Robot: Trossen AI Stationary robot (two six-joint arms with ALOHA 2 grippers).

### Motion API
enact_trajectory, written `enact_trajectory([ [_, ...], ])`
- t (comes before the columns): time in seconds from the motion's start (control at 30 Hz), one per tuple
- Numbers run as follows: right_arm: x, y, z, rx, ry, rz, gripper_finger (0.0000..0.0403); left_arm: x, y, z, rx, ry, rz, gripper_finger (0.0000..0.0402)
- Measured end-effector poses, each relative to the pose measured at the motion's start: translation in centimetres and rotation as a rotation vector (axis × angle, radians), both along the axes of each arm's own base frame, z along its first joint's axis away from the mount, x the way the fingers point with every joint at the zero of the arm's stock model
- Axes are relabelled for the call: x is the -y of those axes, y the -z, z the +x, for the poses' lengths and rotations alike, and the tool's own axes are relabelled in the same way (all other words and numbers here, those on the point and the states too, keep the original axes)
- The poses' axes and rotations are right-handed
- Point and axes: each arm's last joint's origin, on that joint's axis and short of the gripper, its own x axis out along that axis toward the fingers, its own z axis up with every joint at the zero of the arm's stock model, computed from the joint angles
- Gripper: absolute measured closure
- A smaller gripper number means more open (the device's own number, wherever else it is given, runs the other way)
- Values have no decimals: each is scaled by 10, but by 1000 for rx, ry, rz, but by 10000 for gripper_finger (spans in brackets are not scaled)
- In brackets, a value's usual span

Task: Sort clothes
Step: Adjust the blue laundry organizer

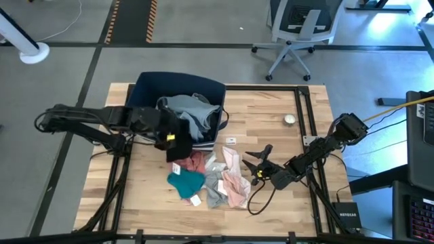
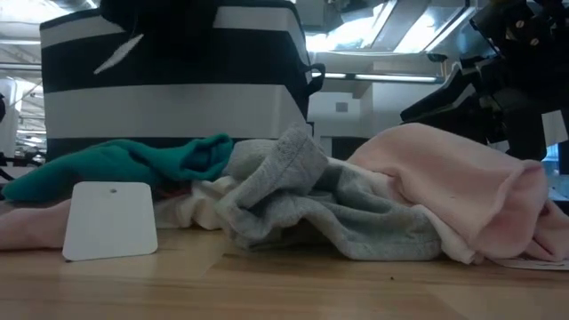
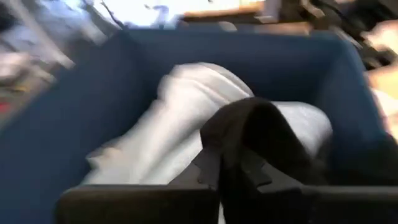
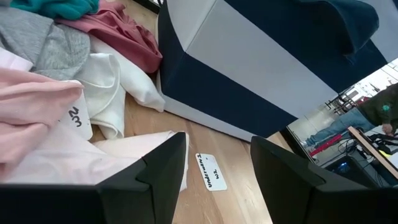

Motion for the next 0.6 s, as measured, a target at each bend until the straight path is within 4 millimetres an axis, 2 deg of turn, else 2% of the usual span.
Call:
enact_trajectory([
  [0.23, 0, 0, 0, -1, -1, 0, 203, -18, -48, -10, 146, -290, 337, 395],
  [0.33, 0, 0, 0, -1, -1, 0, 203, -27, -59, -15, 176, -358, 419, 398],
  [0.43, 0, 0, 0, -6, -16, 7, 203, -36, -60, -18, 169, -408, 430, 388],
  [0.6, -1, 1, 0, -8, -29, 19, 203, -47, -48, -19, 47, -438, 447, 361],
])
